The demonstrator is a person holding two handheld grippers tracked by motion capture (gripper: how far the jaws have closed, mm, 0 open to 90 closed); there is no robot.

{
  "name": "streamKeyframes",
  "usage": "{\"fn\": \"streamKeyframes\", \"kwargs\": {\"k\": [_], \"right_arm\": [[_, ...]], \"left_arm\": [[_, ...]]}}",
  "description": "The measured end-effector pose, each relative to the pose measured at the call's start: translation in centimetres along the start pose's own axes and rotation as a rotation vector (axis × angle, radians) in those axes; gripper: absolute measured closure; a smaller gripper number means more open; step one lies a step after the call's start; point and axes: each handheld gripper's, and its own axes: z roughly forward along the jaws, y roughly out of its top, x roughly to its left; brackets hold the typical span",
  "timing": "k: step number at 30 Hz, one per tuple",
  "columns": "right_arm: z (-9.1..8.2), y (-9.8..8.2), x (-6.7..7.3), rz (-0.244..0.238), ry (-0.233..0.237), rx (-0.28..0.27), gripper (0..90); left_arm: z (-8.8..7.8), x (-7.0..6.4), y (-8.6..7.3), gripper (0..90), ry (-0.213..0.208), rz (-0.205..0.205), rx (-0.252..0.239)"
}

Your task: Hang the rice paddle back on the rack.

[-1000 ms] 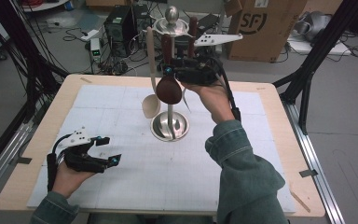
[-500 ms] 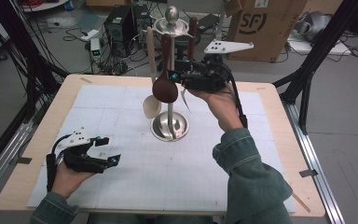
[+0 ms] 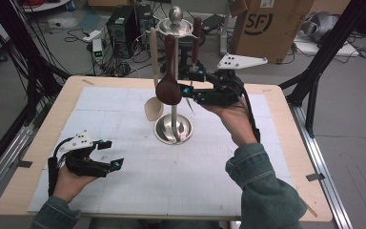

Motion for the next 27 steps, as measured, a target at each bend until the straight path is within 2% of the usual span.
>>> {"fn": "streamKeyframes", "kwargs": {"k": [10, 27], "right_arm": [[-1.0, -2.7, -0.5, 0.036, -0.015, 0.009, 36.4], [-1.8, -6.5, -0.6, 0.061, -0.040, 0.047, 31.1]], "left_arm": [[0.0, 0.0, 0.0, 15.0, -0.002, -0.005, -0.003], [0.0, 0.0, -0.1, 14.6, -0.001, -0.010, 0.001]]}}
